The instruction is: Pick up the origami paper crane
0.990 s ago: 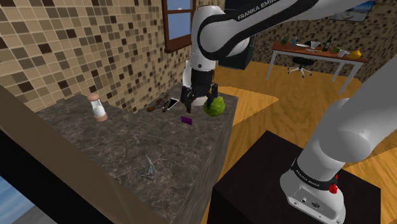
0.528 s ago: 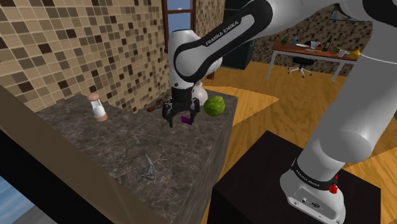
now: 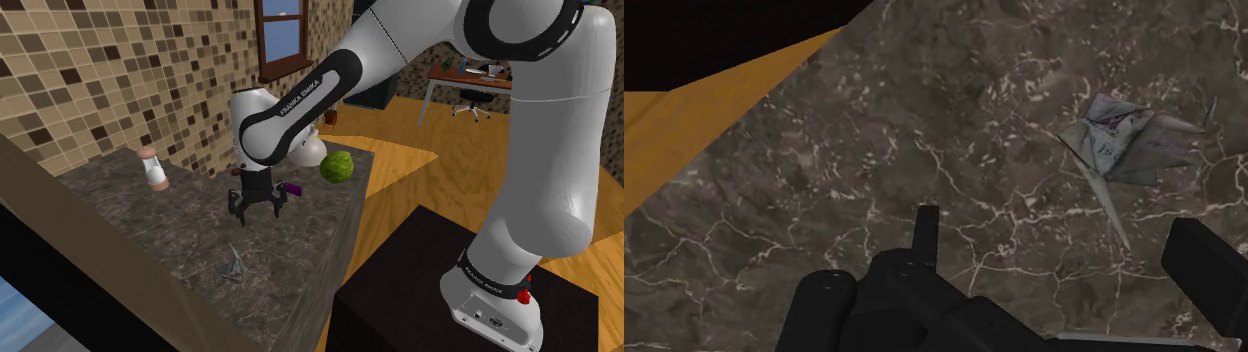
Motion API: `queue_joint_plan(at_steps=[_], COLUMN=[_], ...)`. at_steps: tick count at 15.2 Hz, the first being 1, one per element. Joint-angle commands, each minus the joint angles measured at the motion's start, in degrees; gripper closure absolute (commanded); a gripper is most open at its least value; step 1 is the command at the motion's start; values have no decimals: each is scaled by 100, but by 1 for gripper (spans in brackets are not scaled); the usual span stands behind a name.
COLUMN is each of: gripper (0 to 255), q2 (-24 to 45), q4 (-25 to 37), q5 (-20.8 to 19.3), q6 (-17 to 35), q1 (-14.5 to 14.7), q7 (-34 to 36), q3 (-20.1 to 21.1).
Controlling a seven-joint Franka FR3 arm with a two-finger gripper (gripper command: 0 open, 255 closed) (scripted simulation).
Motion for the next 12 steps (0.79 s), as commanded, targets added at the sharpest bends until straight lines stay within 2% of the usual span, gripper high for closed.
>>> queue_joint_plan(at_steps=[1,7,12], gripper=[0,0,0], q2=[478,1790,2077], q4=[387,1646,1694], q5=[-127,-340,-387], q6=[36,-52,184], q1=[144,558,602], q7=[243,749,738], q3=[-58,-256,-307])
